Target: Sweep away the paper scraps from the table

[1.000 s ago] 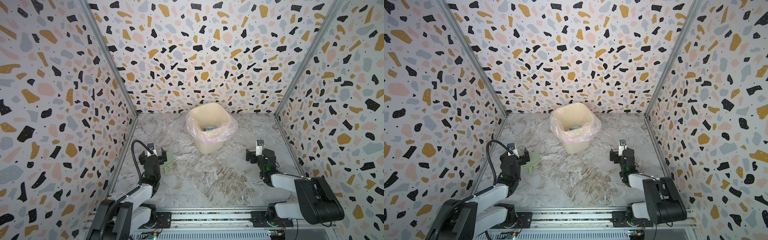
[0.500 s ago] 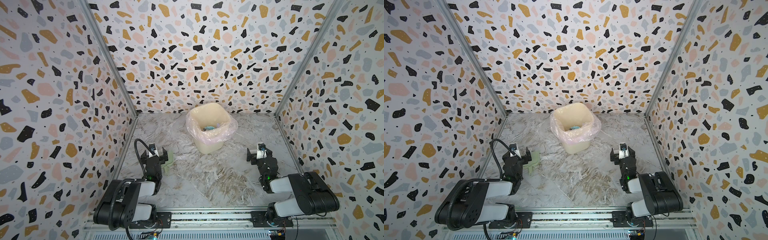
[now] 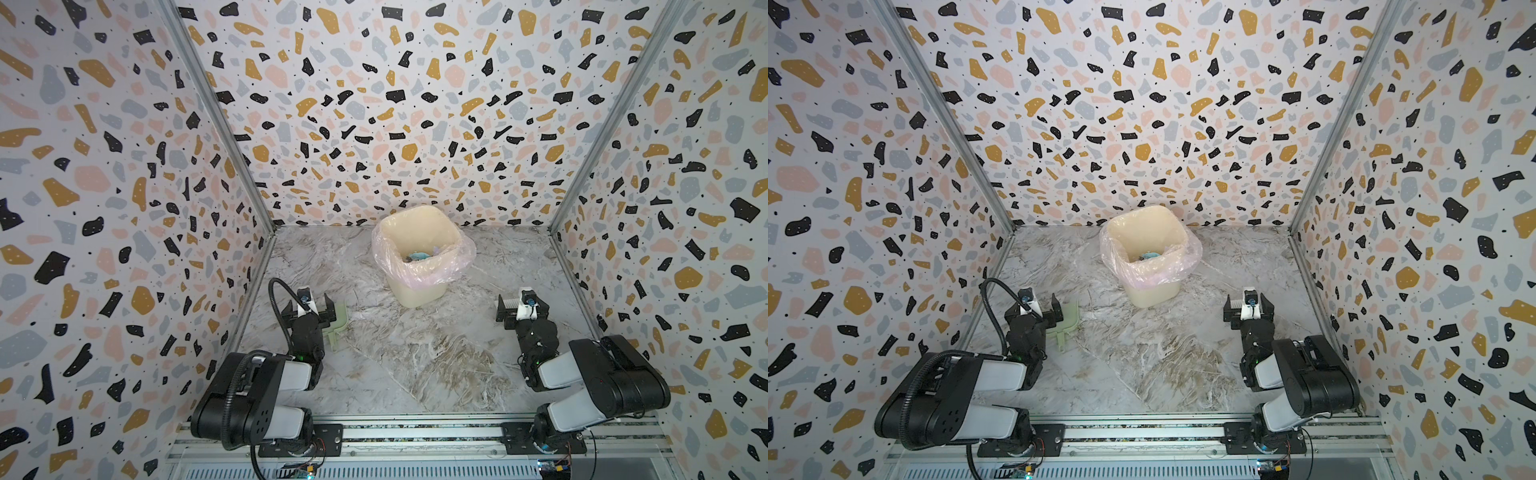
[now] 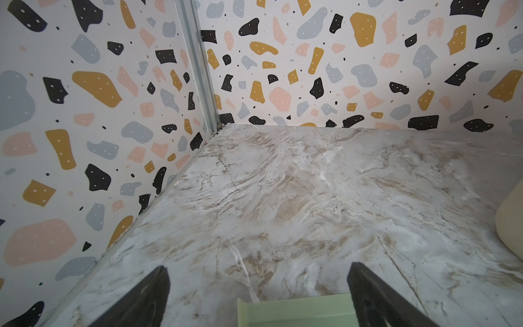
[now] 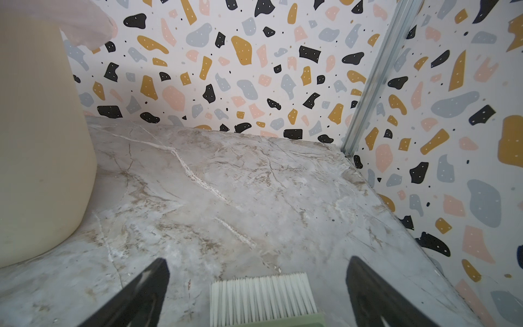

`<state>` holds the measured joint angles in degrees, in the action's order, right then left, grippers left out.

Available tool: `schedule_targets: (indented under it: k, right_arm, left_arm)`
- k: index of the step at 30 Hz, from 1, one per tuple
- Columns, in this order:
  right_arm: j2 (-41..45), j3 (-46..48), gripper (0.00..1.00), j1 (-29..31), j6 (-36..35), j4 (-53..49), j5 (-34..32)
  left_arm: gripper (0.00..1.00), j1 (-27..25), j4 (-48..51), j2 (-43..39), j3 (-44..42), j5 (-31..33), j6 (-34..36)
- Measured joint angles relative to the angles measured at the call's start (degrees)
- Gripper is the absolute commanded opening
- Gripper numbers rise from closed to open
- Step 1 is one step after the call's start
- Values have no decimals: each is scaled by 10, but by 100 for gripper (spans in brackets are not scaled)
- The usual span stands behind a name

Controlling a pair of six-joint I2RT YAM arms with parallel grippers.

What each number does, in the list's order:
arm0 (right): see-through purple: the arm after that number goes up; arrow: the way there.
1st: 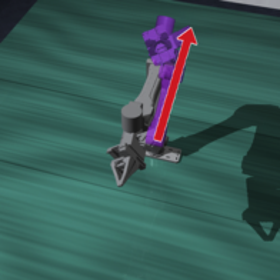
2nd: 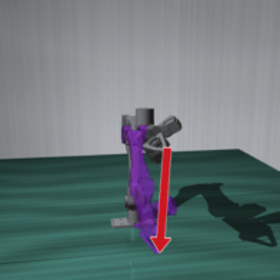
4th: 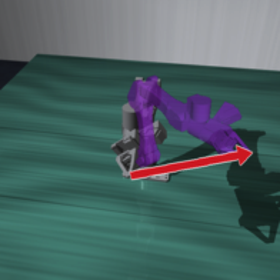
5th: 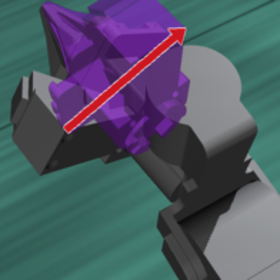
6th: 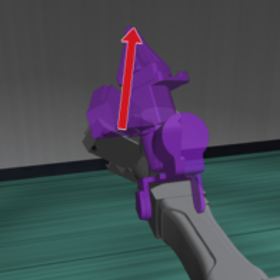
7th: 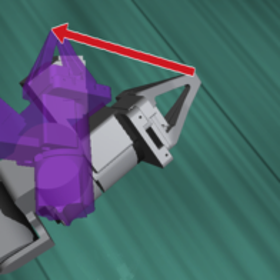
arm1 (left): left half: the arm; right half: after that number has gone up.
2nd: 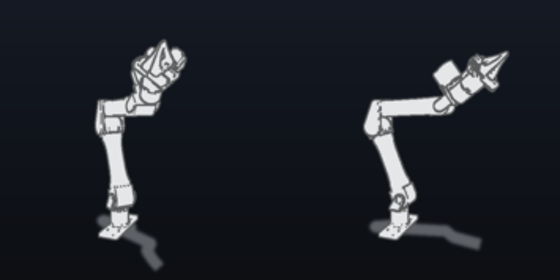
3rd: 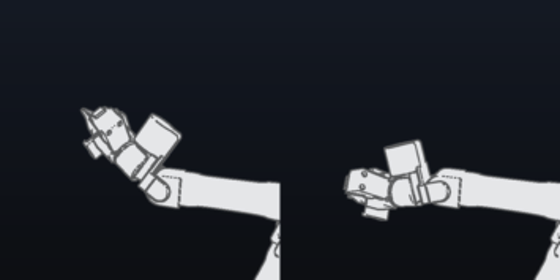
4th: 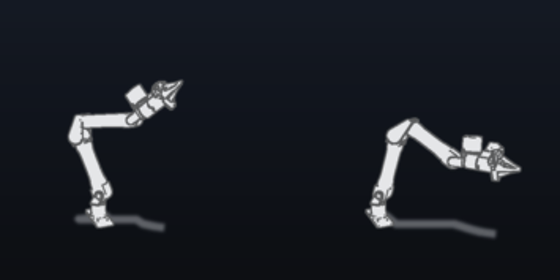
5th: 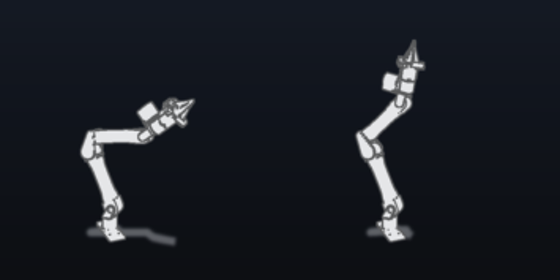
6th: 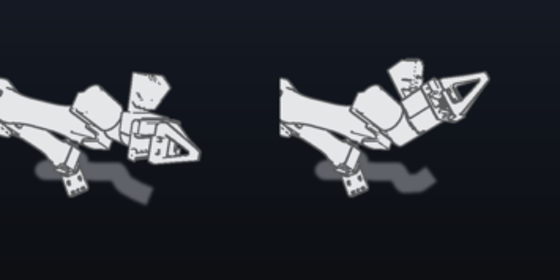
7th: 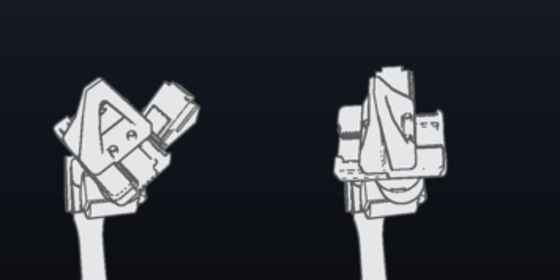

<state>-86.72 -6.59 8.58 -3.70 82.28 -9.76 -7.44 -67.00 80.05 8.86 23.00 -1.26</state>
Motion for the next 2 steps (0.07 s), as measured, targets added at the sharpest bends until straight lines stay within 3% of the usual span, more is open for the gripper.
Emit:
schedule_targets:
  k: [2]
  right_arm:
    - [0, 0, 99, 0, 0, 0, -1]
  left_arm:
    - [100, 0, -1, 0, 0, 0, 0]
